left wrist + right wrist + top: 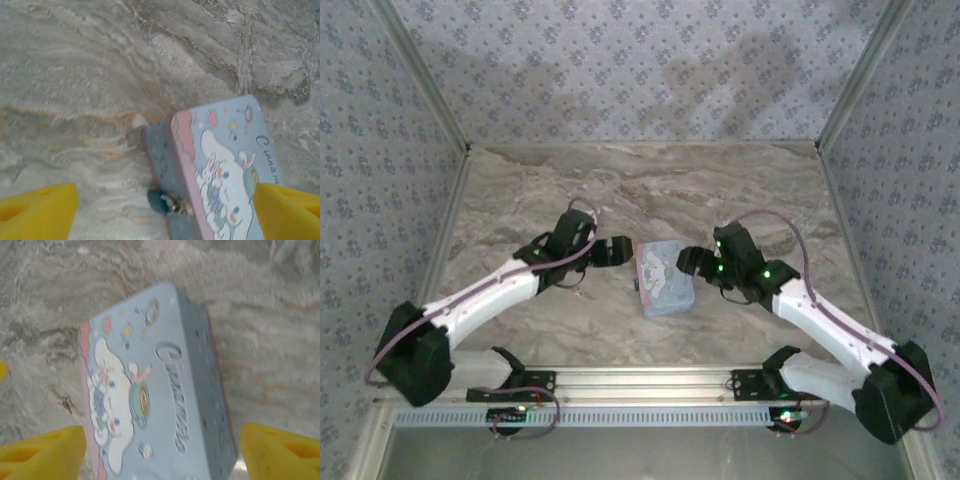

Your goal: Unlock the padlock with the key

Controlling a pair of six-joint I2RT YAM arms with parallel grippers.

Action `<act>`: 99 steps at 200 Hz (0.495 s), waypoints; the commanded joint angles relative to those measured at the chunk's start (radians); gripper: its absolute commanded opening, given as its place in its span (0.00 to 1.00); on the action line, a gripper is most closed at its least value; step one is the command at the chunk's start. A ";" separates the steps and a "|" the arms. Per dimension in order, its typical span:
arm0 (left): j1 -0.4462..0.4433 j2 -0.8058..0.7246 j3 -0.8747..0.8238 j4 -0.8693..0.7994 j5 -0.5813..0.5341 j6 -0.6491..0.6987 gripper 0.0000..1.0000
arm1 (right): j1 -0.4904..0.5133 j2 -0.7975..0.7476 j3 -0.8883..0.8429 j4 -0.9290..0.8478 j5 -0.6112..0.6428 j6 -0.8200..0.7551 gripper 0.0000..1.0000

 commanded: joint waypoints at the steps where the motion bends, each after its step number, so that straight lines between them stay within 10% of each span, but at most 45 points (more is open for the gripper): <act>1: 0.025 0.118 0.138 -0.045 0.099 0.082 0.89 | 0.059 -0.088 -0.077 -0.092 0.050 0.141 0.79; 46: 0.051 0.445 0.481 -0.210 0.284 0.190 0.65 | 0.194 -0.140 -0.214 -0.021 0.032 0.267 0.58; 99: 0.050 0.682 0.713 -0.302 0.441 0.240 0.61 | 0.210 -0.098 -0.267 0.148 -0.008 0.263 0.51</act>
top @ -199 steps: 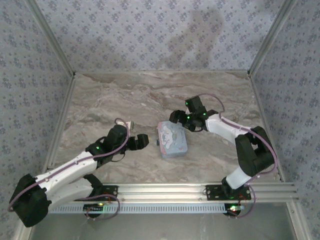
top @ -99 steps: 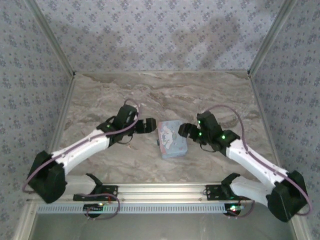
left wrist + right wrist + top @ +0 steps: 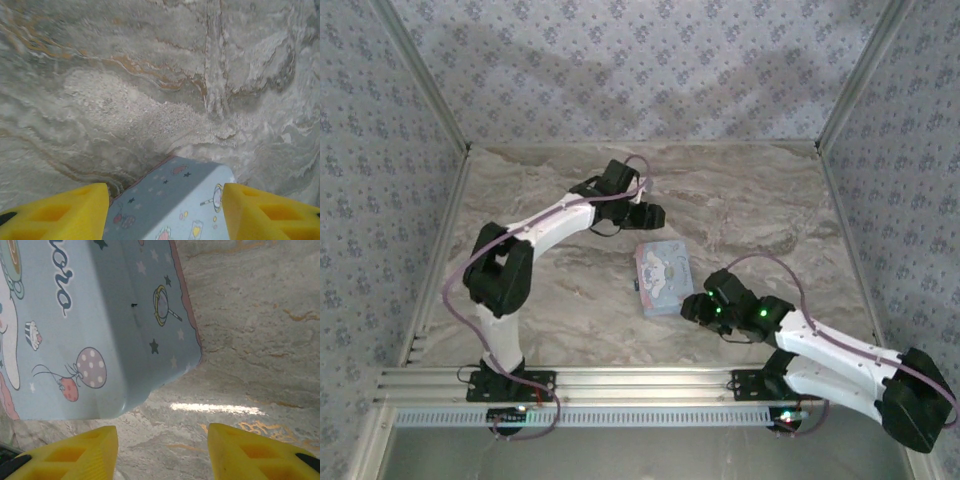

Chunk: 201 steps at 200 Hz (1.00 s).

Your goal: Unlock the padlock with the key

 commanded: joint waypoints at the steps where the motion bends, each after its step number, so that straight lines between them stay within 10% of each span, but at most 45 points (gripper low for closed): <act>1: 0.002 0.063 0.080 -0.092 0.134 0.049 0.61 | -0.004 0.010 -0.005 0.105 -0.015 0.024 0.51; 201: 0.033 -0.232 -0.361 0.067 0.079 -0.034 0.58 | -0.277 0.414 0.262 0.315 -0.173 -0.143 0.51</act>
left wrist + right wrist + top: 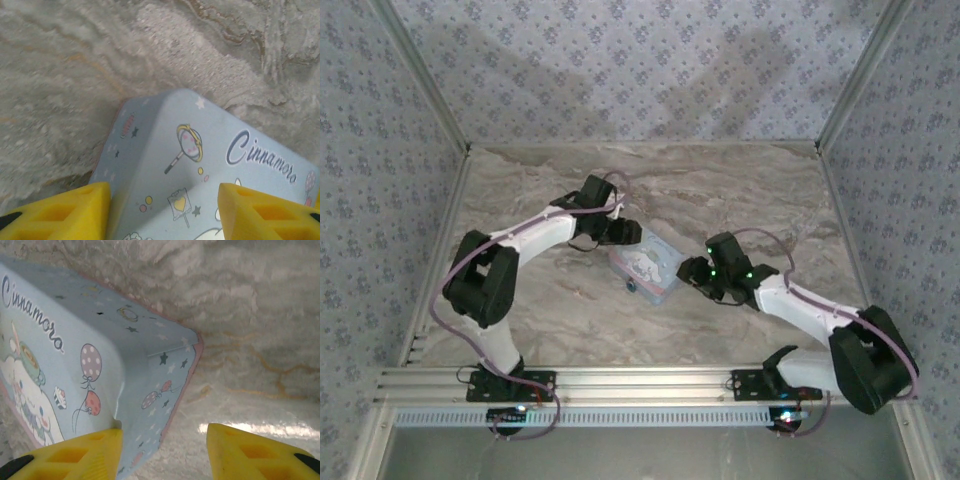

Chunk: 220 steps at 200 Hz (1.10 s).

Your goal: Unlock the padlock with the key

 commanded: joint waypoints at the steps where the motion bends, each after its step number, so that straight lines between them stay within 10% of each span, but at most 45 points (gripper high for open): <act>1: -0.037 -0.072 -0.078 0.028 0.102 -0.065 0.58 | -0.014 0.071 0.096 0.106 -0.048 -0.060 0.51; 104: -0.051 -0.180 -0.228 0.220 -0.001 -0.240 0.58 | -0.097 0.345 0.351 0.089 -0.141 -0.150 0.49; 220: -0.030 -0.214 -0.204 0.164 -0.113 -0.202 0.68 | -0.141 0.153 0.310 -0.117 -0.023 -0.251 0.62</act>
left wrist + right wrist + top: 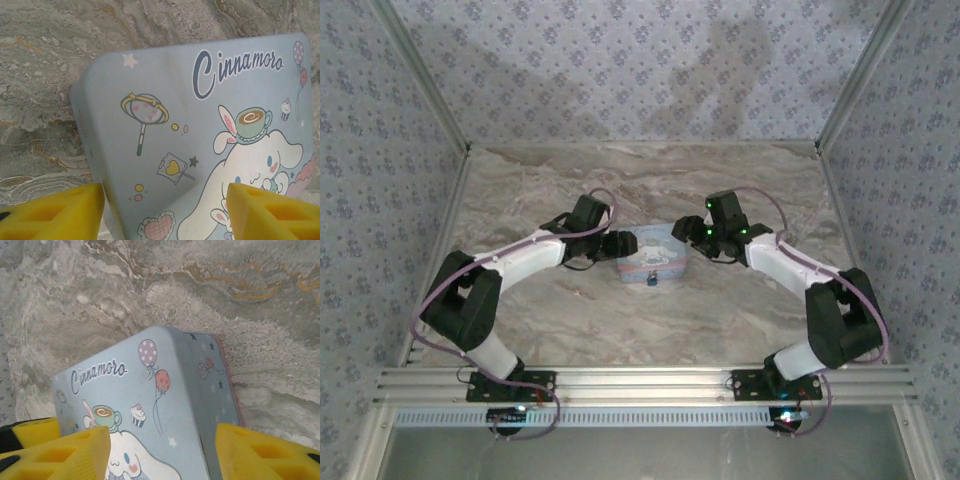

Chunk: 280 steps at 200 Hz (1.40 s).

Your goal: Unlock the padlock with the key

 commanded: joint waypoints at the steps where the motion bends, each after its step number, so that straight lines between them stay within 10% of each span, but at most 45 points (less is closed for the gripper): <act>1: 0.007 -0.055 0.027 -0.002 -0.029 0.013 0.69 | -0.004 -0.066 0.001 -0.094 0.036 -0.060 0.62; 118: 0.014 -0.429 -0.143 -0.442 -0.272 -0.067 0.63 | 0.248 -0.201 0.115 -0.342 0.248 -0.256 0.59; 280: 0.071 -0.184 -0.232 -0.333 -0.271 -0.004 0.42 | 0.314 -0.321 -0.005 -0.343 0.255 -0.204 0.58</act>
